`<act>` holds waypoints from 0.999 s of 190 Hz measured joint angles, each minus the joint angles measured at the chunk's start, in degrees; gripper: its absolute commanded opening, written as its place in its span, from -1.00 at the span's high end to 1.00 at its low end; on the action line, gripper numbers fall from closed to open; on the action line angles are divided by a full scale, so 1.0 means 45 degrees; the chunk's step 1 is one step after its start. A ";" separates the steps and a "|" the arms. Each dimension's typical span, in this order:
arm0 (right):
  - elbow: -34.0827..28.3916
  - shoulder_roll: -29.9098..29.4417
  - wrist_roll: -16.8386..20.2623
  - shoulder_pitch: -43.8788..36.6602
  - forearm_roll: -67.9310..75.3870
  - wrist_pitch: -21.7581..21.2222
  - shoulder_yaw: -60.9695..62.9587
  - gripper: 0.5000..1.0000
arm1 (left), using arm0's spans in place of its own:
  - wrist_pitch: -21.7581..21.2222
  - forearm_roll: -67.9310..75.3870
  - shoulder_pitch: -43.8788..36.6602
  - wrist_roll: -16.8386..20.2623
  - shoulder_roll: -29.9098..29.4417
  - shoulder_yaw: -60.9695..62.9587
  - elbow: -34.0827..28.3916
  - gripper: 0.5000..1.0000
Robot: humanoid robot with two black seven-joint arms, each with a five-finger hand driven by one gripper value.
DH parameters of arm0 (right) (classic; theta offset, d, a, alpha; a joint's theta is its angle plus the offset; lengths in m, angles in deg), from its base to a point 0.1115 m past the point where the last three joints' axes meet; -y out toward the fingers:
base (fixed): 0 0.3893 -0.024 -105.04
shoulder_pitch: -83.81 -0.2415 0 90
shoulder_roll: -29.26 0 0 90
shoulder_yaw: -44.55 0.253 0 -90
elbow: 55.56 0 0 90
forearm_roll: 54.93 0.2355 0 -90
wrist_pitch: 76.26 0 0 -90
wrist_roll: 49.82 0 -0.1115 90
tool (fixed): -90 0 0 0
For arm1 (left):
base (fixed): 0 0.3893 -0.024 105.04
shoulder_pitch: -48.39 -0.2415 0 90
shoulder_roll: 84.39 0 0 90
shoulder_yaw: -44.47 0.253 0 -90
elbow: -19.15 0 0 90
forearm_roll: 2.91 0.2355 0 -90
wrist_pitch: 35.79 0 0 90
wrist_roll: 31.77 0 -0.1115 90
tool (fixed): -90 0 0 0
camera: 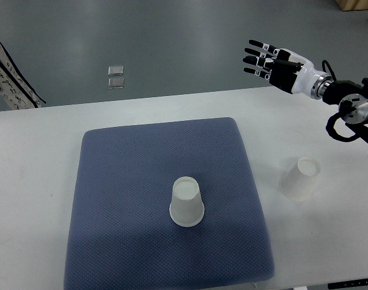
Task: Stack paper cups
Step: 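Move the right hand down toward the loose white paper cup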
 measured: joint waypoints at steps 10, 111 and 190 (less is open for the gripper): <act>0.0000 -0.0004 0.0000 0.0000 0.0000 -0.0017 0.0019 -0.70 | 0.0000 0.0000 0.0000 0.0000 0.0000 0.0000 0.0006 -1.00; -0.0019 -0.0027 0.0128 0.0146 0.0122 -0.0771 0.0118 -0.70 | 0.0000 -0.0007 0.0151 0.0031 0.0000 0.0036 0.0147 -1.00; -0.0020 -0.0676 0.0078 0.1378 0.0221 -0.1590 0.0594 -0.70 | 0.0000 -0.0007 0.0159 0.0031 0.0000 0.0005 0.0139 -1.00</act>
